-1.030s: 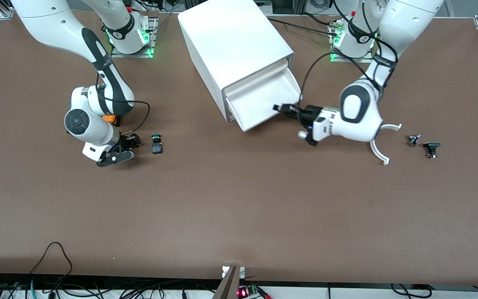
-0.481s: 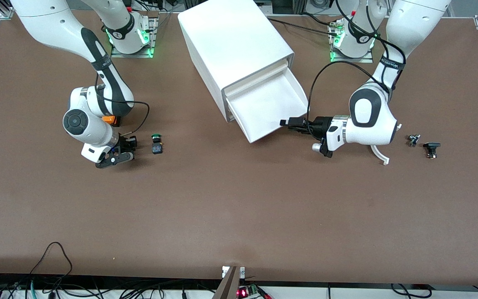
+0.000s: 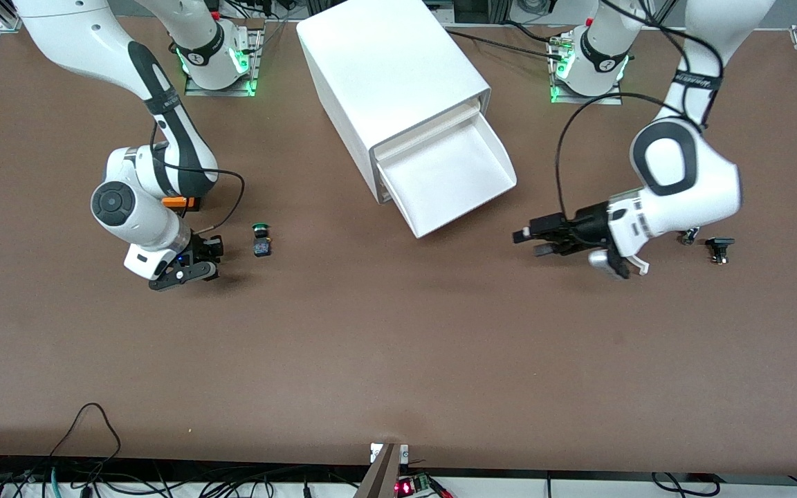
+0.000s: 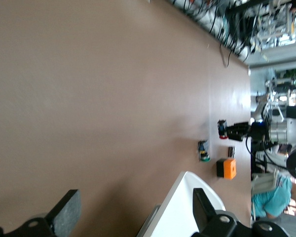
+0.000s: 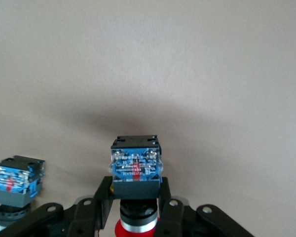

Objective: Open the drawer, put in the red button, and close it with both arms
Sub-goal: 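Release the drawer and withdraw the left gripper while the right gripper lifts the button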

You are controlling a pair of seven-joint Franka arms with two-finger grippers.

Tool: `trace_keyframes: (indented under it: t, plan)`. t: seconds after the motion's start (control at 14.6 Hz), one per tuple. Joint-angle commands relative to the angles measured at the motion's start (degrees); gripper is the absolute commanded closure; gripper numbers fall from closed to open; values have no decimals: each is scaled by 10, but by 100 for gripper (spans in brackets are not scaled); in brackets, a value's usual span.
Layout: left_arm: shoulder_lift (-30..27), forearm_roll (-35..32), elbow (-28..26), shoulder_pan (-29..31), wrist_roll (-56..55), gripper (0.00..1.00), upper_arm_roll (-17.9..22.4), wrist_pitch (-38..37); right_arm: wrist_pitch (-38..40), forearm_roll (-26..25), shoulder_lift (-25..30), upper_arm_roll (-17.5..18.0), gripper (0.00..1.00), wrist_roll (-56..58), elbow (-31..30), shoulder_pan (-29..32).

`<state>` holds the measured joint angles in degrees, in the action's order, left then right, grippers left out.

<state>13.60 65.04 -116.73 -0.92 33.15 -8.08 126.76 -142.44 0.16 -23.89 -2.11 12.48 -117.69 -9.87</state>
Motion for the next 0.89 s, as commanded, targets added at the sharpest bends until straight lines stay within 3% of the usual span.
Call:
trace_keyframes:
  t: [0.0, 0.21, 0.41, 0.62, 0.82]
  plan:
    - [-37, -23, -10, 16, -10, 0, 2, 8, 35, 4, 51, 15, 57, 19, 11, 3]
    - [-81, -168, -2, 22, -11, 0, 34, -8, 122, 5, 65, 35, 57, 19, 96, 2]
    - [-105, -314, 60, 24, -18, 0, 73, -93, 201, 5, 64, 68, 57, 37, 199, 2]
    - [-114, -450, 139, 25, -54, 0, 90, -179, 204, 6, 60, 113, 57, 47, 257, 2]
    - [-120, -558, 209, 22, -160, 0, 89, -264, 197, 6, 58, 152, 57, 76, 282, -13]
